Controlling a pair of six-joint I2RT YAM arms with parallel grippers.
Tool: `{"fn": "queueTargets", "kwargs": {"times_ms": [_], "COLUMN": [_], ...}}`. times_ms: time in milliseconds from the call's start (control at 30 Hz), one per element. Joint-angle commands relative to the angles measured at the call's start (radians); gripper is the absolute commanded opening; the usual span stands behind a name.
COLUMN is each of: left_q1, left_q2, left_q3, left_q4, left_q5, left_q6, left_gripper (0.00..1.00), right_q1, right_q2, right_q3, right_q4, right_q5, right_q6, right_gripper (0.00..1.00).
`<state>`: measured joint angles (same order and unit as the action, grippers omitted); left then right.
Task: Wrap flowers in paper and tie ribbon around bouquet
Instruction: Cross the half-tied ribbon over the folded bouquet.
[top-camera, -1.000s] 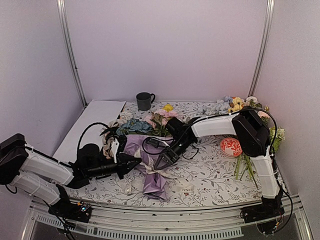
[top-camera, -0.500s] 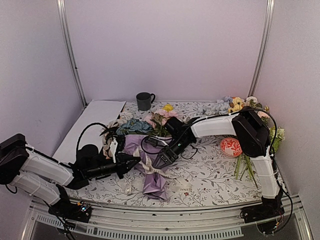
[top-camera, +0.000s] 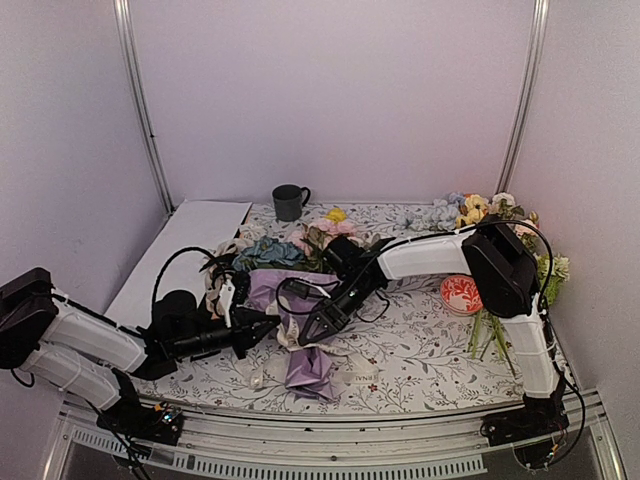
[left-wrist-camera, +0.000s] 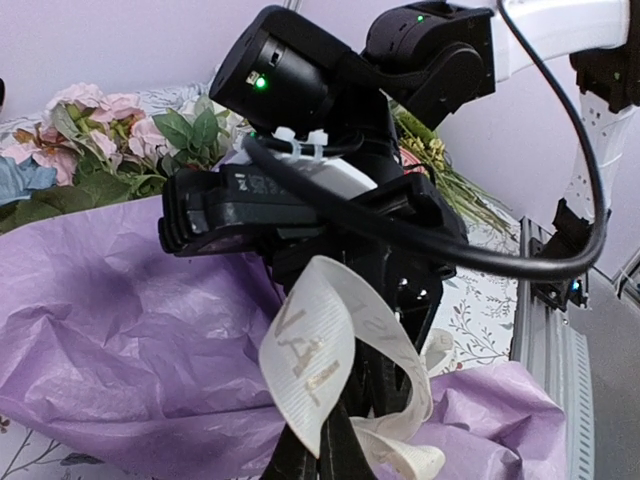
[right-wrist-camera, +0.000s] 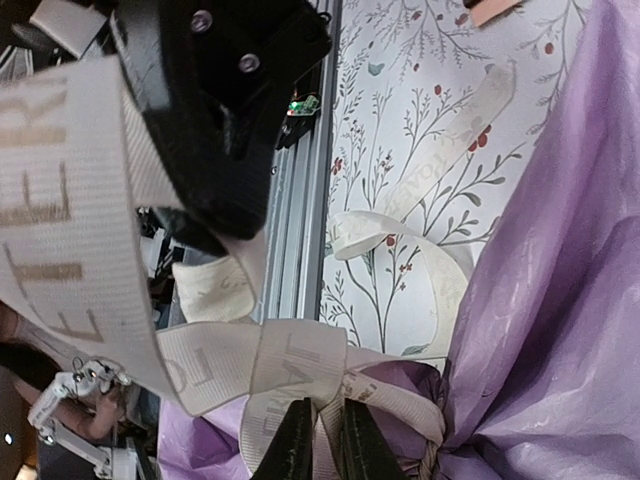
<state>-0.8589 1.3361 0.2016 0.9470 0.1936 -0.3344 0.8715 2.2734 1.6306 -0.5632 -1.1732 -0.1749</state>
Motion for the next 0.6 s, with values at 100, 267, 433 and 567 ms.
{"fn": "queueTargets", "kwargs": {"times_ms": [100, 267, 433, 567], "left_q1": [0.013, 0.014, 0.014, 0.014], "left_q2": [-0.012, -0.018, -0.01, -0.02], "left_q3": [-0.023, -0.033, -0.025, -0.029], "left_q4": [0.033, 0.035, 0.027, 0.025], "left_q5": [-0.02, -0.039, -0.043, -0.05], "left_q6": [-0.011, -0.017, -0.015, -0.017], "left_gripper": [0.0, 0.0, 0.0, 0.0], "right_q1": [-0.001, -0.024, -0.033, -0.036], "right_q2": [-0.029, -0.079, -0.12, -0.137], "right_q3": [-0.004, -0.026, -0.036, -0.037], "right_q4": [0.013, 0.017, 0.05, 0.061], "right_q5": [0.03, 0.072, 0.118, 0.159], "right_q6": [-0.005, 0.007, 0.049, 0.084], "right_gripper": [0.02, 0.0, 0.0, 0.01]}}
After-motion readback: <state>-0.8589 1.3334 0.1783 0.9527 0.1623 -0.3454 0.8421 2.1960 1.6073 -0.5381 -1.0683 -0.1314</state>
